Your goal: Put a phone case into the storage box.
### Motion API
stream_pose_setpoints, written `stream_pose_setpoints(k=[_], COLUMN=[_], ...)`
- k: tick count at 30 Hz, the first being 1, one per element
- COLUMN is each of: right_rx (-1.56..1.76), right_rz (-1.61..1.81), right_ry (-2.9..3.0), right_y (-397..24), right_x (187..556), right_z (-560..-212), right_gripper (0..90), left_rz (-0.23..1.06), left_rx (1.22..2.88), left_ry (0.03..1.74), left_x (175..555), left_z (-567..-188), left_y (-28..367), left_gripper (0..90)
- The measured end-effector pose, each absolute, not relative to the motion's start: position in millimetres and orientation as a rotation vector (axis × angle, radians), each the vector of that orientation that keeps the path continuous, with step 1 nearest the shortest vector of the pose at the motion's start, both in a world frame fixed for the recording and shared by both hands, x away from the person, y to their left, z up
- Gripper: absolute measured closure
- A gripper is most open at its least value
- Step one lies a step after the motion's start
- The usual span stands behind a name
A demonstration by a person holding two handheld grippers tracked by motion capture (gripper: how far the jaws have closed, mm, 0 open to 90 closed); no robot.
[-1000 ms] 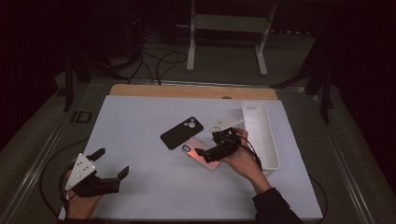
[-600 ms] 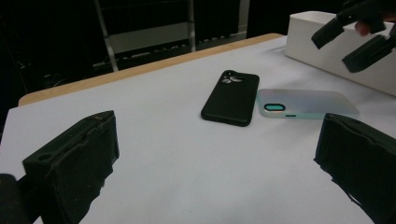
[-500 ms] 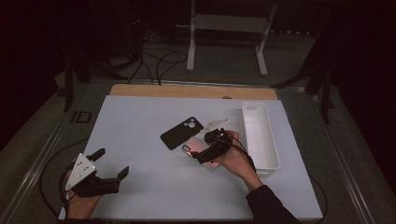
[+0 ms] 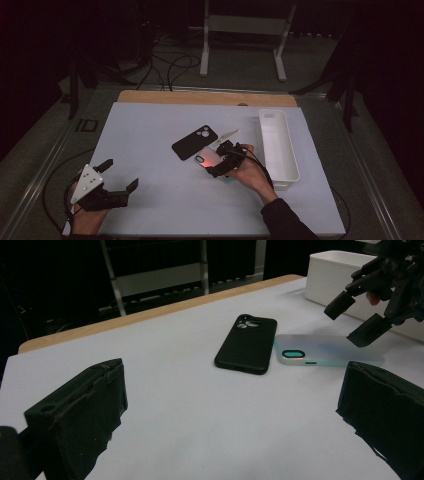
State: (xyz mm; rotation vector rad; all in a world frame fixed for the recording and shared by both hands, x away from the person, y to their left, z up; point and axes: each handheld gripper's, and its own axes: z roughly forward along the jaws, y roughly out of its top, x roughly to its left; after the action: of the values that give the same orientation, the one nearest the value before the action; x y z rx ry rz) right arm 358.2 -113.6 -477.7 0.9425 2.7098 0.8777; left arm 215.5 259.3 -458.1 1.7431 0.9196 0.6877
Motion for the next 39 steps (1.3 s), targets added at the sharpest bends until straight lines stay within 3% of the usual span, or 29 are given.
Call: stream_pose_setpoints(k=[39], right_rx=[0.951], right_rz=[0.715], right_ry=[2.778], right_y=[-121], right_x=[368], right_z=[-506], right_gripper=[7.5], left_rz=[0.683], left_rx=[1.752], left_ry=[0.916], left_x=[216], left_z=[-459], left_y=[257], left_gripper=[0.0])
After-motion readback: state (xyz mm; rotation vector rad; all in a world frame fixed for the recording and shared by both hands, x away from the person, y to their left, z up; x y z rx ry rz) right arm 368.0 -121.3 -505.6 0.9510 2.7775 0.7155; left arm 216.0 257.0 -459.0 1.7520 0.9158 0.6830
